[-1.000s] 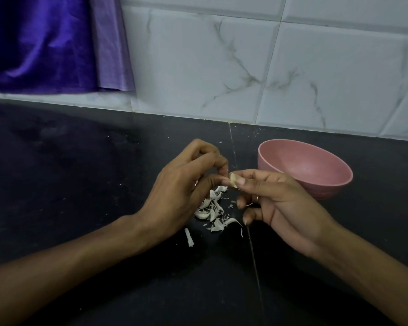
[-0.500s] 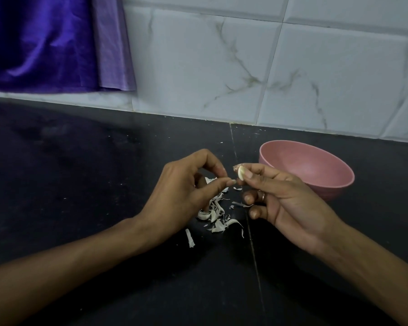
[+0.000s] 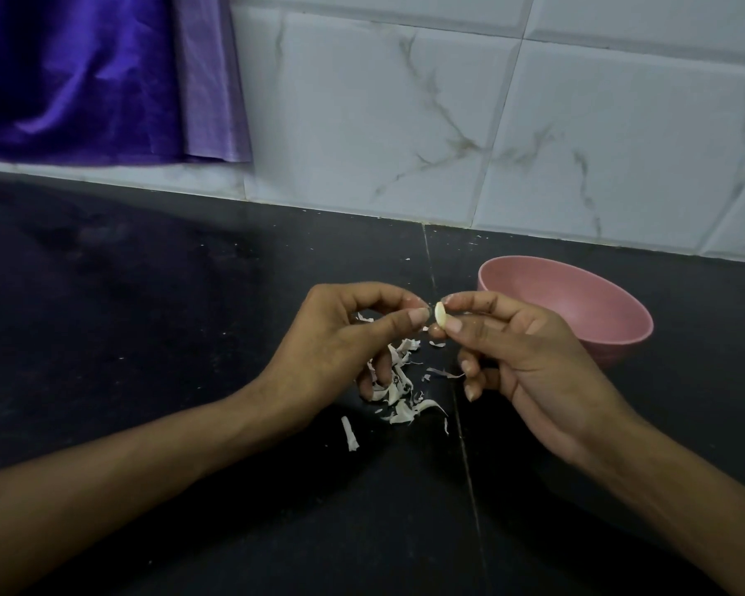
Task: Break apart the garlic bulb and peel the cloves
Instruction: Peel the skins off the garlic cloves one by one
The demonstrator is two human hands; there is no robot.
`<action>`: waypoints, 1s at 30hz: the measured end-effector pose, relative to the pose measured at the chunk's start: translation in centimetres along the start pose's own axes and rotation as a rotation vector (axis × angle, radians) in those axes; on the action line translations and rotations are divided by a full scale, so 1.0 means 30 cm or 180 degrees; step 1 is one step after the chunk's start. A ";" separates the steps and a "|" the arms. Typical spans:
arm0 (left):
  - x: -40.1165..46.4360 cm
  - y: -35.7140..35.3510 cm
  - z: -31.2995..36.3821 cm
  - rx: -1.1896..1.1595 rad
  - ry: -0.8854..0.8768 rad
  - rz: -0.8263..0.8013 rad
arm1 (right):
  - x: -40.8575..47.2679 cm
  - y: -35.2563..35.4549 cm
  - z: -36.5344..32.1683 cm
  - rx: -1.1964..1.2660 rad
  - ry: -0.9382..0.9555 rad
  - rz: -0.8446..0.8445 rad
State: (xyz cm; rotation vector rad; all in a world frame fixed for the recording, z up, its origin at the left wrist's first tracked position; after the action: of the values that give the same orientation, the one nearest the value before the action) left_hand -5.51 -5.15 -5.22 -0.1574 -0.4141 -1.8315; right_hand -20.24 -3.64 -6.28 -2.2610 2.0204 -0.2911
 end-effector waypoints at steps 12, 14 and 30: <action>0.004 -0.008 -0.017 -0.0353 0.0217 -0.0081 | -0.006 -0.002 -0.004 -0.0141 0.0082 -0.0033; 0.003 -0.006 -0.018 -0.0379 0.0224 -0.0067 | -0.006 -0.006 0.001 -0.0125 0.0025 -0.0069; 0.003 -0.025 -0.023 -0.0517 0.0422 -0.0340 | -0.006 -0.001 0.007 0.0108 -0.0084 0.0027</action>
State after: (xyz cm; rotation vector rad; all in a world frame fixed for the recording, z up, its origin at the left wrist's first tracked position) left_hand -6.17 -5.31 -5.99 -0.1260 -0.1836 -1.9683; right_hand -20.19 -3.46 -6.50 -2.2239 1.9963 -0.2913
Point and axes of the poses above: each hand's wrist, its own x-axis towards the middle knuckle, its own y-axis out of the back of the hand, z = x × y, the point moved 8 cm from there along x, towards the middle knuckle, and after that the axes turned 5 degrees about x, right-handed, at the moved point
